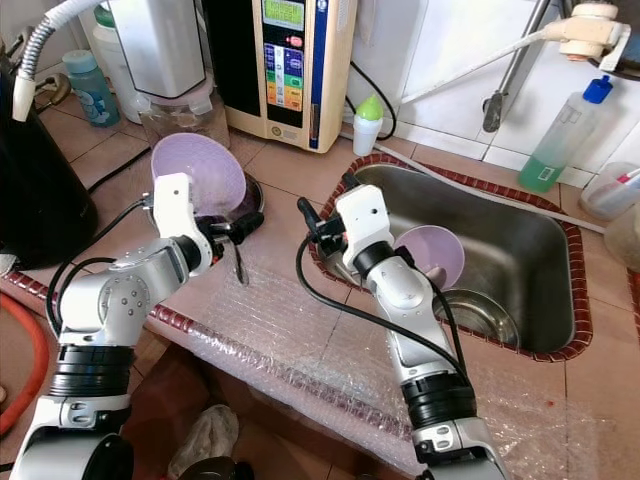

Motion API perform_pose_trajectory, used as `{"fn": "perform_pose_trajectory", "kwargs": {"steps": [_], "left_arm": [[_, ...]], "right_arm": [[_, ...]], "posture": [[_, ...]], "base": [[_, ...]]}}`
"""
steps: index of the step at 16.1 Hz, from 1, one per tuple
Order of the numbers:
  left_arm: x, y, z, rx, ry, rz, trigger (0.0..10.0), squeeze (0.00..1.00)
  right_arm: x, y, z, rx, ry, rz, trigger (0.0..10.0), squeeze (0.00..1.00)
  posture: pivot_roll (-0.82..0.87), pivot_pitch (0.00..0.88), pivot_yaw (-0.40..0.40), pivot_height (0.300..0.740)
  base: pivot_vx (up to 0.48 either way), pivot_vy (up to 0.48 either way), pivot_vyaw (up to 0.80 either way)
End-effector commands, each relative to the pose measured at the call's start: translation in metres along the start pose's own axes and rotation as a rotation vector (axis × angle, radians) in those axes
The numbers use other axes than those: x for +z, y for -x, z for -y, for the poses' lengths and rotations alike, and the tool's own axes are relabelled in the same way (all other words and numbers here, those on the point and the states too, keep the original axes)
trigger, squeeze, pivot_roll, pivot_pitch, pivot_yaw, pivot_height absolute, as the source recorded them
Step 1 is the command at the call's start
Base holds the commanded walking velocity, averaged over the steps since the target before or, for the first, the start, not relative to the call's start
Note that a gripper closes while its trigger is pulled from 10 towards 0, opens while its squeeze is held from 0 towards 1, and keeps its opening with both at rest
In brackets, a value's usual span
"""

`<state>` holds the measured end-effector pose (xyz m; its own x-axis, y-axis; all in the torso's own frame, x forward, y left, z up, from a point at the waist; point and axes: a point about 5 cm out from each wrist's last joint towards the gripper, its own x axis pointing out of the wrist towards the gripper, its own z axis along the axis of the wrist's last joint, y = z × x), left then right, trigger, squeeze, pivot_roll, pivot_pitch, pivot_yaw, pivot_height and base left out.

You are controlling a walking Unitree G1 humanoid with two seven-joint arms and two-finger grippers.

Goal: Kitchen organization

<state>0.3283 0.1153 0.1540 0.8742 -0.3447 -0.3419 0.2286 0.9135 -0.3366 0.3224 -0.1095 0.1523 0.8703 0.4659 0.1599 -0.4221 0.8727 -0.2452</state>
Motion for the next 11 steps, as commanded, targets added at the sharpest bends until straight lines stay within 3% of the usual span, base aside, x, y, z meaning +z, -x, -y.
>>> {"fn": "perform_pose_trajectory", "kwargs": {"steps": [1, 4, 9, 11], "left_arm": [[0.000, 0.000, 0.003, -0.013, -0.020, 0.000, 10.0, 0.00], [0.001, 0.000, 0.002, -0.015, -0.045, 0.005, 10.0, 0.00], [0.016, 0.007, 0.005, 0.005, -0.205, 0.123, 10.0, 0.00], [0.014, 0.014, 0.008, -0.017, -0.237, 0.120, 10.0, 0.00]], "right_arm": [[0.001, -0.003, 0.002, -0.008, 0.004, -0.004, 10.0, 0.00], [0.000, -0.003, 0.001, -0.008, 0.005, -0.009, 10.0, 0.00], [-0.002, -0.004, -0.001, -0.009, 0.006, -0.014, 10.0, 0.00], [-0.002, -0.003, 0.000, -0.013, 0.006, -0.016, 10.0, 0.00]], "posture": [[0.04, 0.000, 0.000, 0.740], [0.04, 0.000, -0.001, 0.740], [0.04, 0.000, -0.004, 0.740], [0.04, 0.000, -0.005, 0.740]], "base": [[0.000, 0.000, 0.00], [0.000, 0.000, 0.00], [0.000, 0.000, 0.00], [0.000, 0.000, 0.00]]}}
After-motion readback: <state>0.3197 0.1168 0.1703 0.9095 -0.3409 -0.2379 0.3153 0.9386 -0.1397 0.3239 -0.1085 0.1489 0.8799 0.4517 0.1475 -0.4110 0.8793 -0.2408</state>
